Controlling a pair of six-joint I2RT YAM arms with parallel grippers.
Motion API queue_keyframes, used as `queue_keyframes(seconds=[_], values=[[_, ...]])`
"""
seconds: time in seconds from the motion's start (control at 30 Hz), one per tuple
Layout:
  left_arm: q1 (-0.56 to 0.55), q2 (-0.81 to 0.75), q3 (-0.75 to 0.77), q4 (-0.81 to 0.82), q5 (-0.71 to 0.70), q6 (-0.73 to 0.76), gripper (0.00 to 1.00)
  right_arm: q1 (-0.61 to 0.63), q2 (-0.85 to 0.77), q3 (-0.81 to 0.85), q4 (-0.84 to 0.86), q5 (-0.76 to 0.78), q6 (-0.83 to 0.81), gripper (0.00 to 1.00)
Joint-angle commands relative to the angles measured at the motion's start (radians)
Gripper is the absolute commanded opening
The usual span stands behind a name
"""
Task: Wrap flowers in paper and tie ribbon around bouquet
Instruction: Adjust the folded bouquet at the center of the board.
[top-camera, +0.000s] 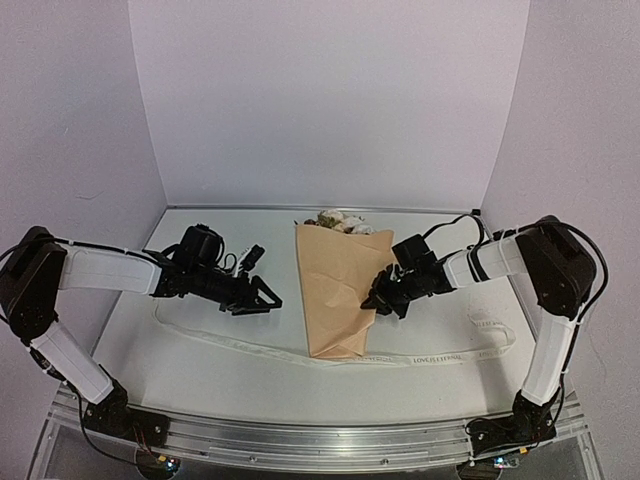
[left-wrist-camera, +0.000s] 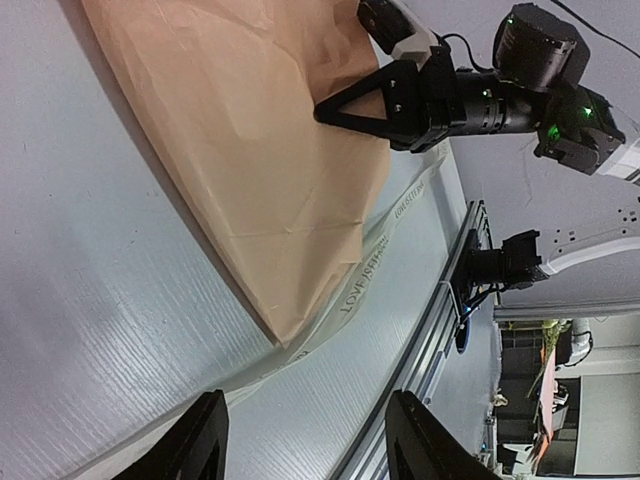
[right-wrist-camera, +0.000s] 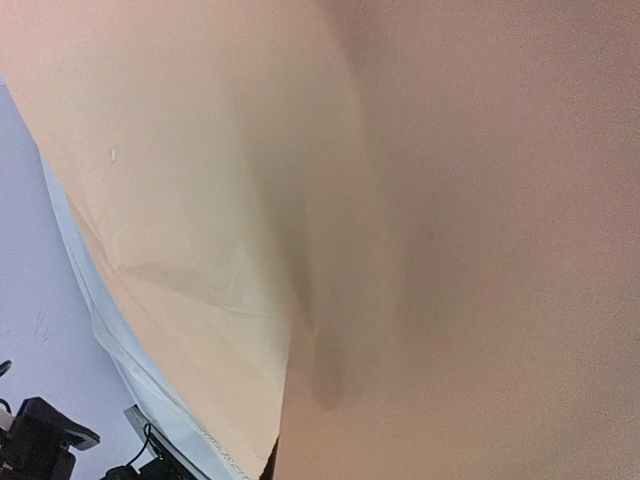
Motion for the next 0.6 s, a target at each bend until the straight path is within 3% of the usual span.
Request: queue_keyframes(seconds=[0.0, 0.37, 0.57], values=[[-0.001, -0.001, -0.01, -0.024, 0.016, 0.03, 0.55, -0.003, 0.013, 0.076, 0.004, 0.027, 0.118, 0.0], [-0.001, 0.024, -0.008, -0.079, -0.109, -0.022, 0.51, 0.017, -0.032, 0.133, -0.144, 0.024, 0.217, 0.0], [-0.001, 0.034, 0.014, -0.132, -0.257, -0.096, 0.52, 0.048, -0.066, 0.102, -0.163, 0.03, 0.289, 0.0]])
